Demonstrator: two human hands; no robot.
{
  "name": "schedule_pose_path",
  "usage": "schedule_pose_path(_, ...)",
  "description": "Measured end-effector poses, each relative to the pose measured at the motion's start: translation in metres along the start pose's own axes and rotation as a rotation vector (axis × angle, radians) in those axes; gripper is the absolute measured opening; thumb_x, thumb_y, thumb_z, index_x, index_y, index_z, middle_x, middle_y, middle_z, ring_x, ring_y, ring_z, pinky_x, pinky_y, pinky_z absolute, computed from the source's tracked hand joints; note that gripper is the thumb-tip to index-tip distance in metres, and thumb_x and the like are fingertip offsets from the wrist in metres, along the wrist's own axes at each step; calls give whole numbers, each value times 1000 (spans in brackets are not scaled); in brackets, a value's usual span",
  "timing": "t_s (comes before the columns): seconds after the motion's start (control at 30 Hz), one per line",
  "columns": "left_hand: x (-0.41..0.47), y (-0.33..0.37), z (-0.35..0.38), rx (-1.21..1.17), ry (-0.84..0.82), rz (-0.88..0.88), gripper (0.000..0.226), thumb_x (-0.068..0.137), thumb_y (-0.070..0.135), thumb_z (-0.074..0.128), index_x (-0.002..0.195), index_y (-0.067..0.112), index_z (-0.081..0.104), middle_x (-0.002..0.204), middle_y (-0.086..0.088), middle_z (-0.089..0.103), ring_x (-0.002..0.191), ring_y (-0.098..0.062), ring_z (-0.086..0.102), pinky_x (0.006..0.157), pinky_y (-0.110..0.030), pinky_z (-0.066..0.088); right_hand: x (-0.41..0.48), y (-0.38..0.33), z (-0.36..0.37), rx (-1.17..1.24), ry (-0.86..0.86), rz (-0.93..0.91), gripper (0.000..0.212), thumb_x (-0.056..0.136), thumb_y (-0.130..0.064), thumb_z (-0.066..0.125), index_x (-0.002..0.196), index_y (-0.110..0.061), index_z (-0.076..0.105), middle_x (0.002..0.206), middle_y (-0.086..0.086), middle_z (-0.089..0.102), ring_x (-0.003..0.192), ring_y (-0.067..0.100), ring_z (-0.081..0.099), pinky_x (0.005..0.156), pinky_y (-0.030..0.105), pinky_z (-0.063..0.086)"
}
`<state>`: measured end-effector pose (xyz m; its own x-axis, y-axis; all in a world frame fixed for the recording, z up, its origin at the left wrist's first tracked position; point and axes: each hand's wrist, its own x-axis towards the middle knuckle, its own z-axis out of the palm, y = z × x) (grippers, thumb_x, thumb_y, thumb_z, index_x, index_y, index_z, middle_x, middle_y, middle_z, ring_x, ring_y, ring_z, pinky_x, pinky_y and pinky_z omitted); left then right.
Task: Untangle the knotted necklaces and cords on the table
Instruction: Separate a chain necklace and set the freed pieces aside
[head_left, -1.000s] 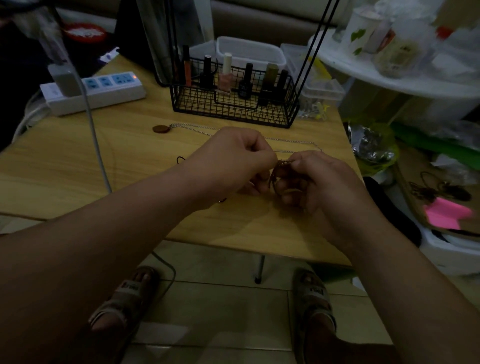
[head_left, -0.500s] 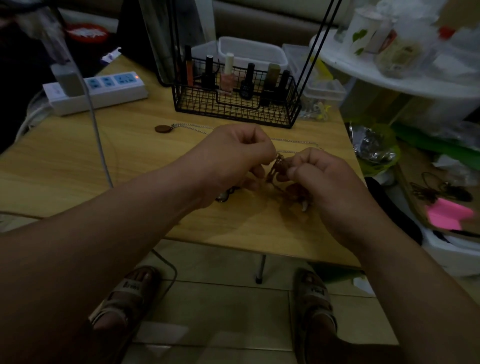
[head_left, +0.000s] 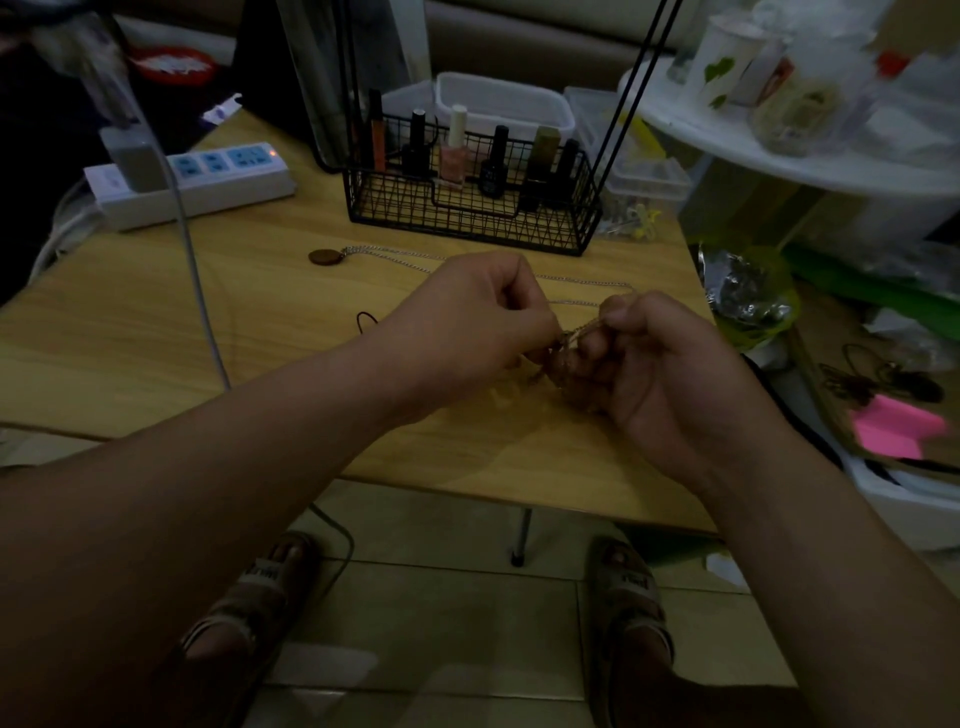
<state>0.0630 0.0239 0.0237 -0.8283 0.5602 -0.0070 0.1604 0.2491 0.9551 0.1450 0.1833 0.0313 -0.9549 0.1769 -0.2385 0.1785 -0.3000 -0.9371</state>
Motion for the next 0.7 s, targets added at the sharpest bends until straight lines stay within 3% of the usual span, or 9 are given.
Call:
schedule_pose_path(0.13,0,0,-1,-11,-20,34,14,90,7,76,93,14,65,93,-14,75,86,-29,73,69,-30,58,-1,0,0,35,-11,66,13,96,-12,44,87,-13,53,70,2,50,64,20,59,64,34,52)
schedule_pose_path(0.23,0,-1,-2,-37,-21,49,17,90,6,76,99,15,64,90,-15,74,76,-18,70,65,-22,54,-2,0,2,14,-16,79,13,97,-9,48,105,-8,59,74,3,53,57,17,54,57,33,54)
schedule_pose_path(0.47,3,-4,-5,-28,-30,77,19,93,6,73,104,18,63,93,-8,76,79,-12,70,74,-27,58,0,4,-2,-346,77,57,13,99,-13,58,103,-12,70,83,1,61,56,9,47,46,24,34)
schedule_pose_path(0.7,2,-4,-4,5,-21,79,19,92,8,73,104,20,65,89,-2,76,79,-8,71,76,-29,60,-1,6,-2,-584,90,-55,9,96,-21,69,90,-22,76,74,-6,67,51,3,46,46,20,36)
